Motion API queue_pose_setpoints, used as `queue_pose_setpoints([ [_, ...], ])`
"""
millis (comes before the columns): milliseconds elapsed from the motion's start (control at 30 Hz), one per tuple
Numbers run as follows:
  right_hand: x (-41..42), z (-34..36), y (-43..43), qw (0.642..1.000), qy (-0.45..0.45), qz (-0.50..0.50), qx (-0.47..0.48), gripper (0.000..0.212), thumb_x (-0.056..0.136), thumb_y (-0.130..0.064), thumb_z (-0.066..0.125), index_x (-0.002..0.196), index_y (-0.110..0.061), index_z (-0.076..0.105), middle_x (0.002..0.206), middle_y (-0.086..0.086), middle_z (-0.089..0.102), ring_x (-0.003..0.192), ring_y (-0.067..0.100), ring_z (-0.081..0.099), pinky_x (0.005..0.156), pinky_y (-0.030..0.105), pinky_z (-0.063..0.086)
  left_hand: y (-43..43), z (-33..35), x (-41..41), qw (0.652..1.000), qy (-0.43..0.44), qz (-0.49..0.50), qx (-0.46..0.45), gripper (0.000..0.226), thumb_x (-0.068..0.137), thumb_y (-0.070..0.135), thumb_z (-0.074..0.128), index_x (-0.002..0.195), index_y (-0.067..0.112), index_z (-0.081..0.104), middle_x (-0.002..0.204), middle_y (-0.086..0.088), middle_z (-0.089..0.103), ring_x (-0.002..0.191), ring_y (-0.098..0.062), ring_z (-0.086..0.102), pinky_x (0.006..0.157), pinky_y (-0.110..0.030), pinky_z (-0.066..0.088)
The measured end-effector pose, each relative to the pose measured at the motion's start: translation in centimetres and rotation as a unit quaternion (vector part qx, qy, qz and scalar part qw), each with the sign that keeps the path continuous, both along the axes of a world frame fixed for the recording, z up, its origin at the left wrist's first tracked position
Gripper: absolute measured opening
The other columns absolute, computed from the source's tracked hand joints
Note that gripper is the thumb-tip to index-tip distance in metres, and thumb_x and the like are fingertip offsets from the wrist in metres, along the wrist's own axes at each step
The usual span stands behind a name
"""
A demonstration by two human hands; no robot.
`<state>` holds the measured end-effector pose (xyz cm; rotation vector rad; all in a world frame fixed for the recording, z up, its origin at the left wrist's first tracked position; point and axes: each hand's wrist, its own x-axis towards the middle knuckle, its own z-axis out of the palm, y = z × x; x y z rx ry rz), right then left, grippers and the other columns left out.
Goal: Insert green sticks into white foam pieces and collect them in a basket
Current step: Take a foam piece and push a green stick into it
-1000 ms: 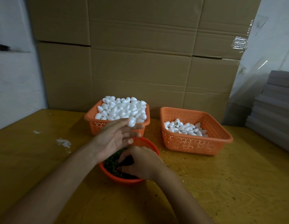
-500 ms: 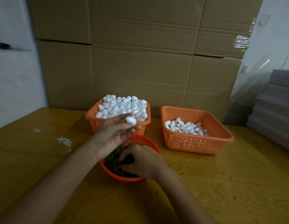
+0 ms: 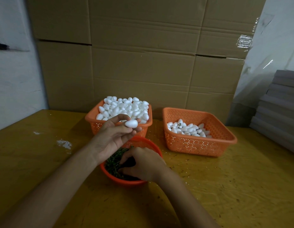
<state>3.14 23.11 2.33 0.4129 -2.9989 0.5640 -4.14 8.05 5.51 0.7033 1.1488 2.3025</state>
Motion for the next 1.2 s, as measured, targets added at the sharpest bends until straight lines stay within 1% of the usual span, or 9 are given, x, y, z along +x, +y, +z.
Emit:
queue_pose_setpoints([
  [133, 0.06, 0.08, -0.01, 1.000, -0.001, 0.000, -0.001, 0.027, 0.095, -0.045, 0.072, 0.119, -0.032, 0.074, 0.120, -0.005, 0.072, 0.107, 0.017, 0.067, 0.082, 0.035, 0.056, 0.01, -0.07, -0.10, 1.000, 0.008, 0.001, -0.011, 0.029, 0.074, -0.010, 0.074, 0.088, 0.015, 0.077, 0.120, -0.017, 0.075, 0.095, -0.024, 0.076, 0.075, -0.026, 0.061],
  [333, 0.05, 0.08, -0.01, 1.000, -0.004, -0.001, -0.001, 0.027, 0.095, -0.046, 0.072, 0.119, -0.033, 0.074, 0.121, -0.007, 0.072, 0.108, 0.016, 0.067, 0.079, 0.033, 0.053, 0.07, -0.20, -0.08, 0.999, 0.026, -0.001, -0.019, 0.031, 0.075, -0.014, 0.068, 0.083, 0.015, 0.077, 0.111, -0.014, 0.075, 0.089, -0.020, 0.073, 0.075, -0.026, 0.060],
  [467, 0.05, 0.08, -0.02, 1.000, -0.003, -0.005, -0.002, 0.026, 0.095, -0.045, 0.072, 0.118, -0.034, 0.075, 0.120, -0.007, 0.073, 0.108, 0.017, 0.067, 0.081, 0.033, 0.054, 0.12, -0.21, 0.02, 0.999, 0.038, 0.000, -0.032, 0.030, 0.073, -0.014, 0.068, 0.083, 0.013, 0.078, 0.104, -0.013, 0.072, 0.086, -0.018, 0.070, 0.075, -0.026, 0.060],
  [600, 0.13, 0.07, -0.04, 1.000, -0.006, -0.005, -0.003, 0.026, 0.096, -0.045, 0.072, 0.119, -0.033, 0.074, 0.120, -0.006, 0.072, 0.108, 0.017, 0.067, 0.082, 0.034, 0.054, 0.15, -0.43, -0.17, 0.997, 0.059, 0.000, -0.052, 0.029, 0.073, -0.012, 0.070, 0.086, 0.013, 0.078, 0.099, -0.012, 0.069, 0.084, -0.017, 0.066, 0.075, -0.026, 0.058],
  [700, 0.14, 0.06, -0.08, 1.000, -0.009, -0.003, 0.000, 0.026, 0.096, -0.044, 0.072, 0.120, -0.033, 0.074, 0.119, -0.006, 0.073, 0.107, 0.017, 0.067, 0.082, 0.034, 0.055, 0.10, -0.58, -0.35, 0.994, 0.080, -0.011, -0.069, 0.026, 0.071, -0.005, 0.079, 0.091, 0.012, 0.077, 0.096, -0.010, 0.065, 0.083, -0.017, 0.062, 0.077, -0.027, 0.057],
  [800, 0.11, 0.06, -0.06, 1.000, -0.006, -0.003, 0.000, 0.026, 0.096, -0.043, 0.072, 0.120, -0.033, 0.074, 0.118, -0.005, 0.073, 0.106, 0.017, 0.067, 0.077, 0.031, 0.050, 0.02, -0.64, -0.34, 0.991, 0.097, -0.015, -0.091, 0.027, 0.071, 0.003, 0.082, 0.095, 0.012, 0.076, 0.092, -0.010, 0.062, 0.081, -0.018, 0.060, 0.078, -0.027, 0.056],
  [967, 0.14, 0.05, -0.09, 1.000, -0.003, -0.004, 0.002, 0.026, 0.097, -0.043, 0.071, 0.121, -0.034, 0.073, 0.119, -0.005, 0.072, 0.104, 0.017, 0.066, 0.073, 0.029, 0.044, 0.30, -0.50, 0.14, 0.987, 0.110, -0.010, -0.116, 0.028, 0.076, 0.007, 0.082, 0.103, 0.013, 0.076, 0.088, -0.005, 0.063, 0.079, -0.016, 0.059, 0.073, -0.028, 0.055],
  [1100, 0.15, 0.14, -0.10, 1.000, 0.001, -0.003, 0.004, 0.027, 0.097, -0.044, 0.070, 0.122, -0.034, 0.073, 0.119, -0.004, 0.072, 0.104, 0.017, 0.066, 0.072, 0.028, 0.043, 0.47, -0.49, 0.30, 0.986, 0.114, 0.003, -0.122, 0.024, 0.084, 0.005, 0.076, 0.107, 0.013, 0.077, 0.085, -0.007, 0.062, 0.080, -0.016, 0.060, 0.070, -0.029, 0.055],
  [1200, 0.30, 0.11, -0.15, 1.000, 0.010, 0.000, 0.002, 0.026, 0.097, -0.043, 0.071, 0.120, -0.033, 0.073, 0.118, -0.005, 0.072, 0.100, 0.014, 0.065, 0.065, 0.025, 0.039, 0.44, -0.51, 0.30, 0.985, 0.115, 0.012, -0.130, 0.025, 0.084, 0.008, 0.077, 0.108, 0.014, 0.078, 0.085, -0.006, 0.064, 0.079, -0.015, 0.063, 0.070, -0.027, 0.055],
])
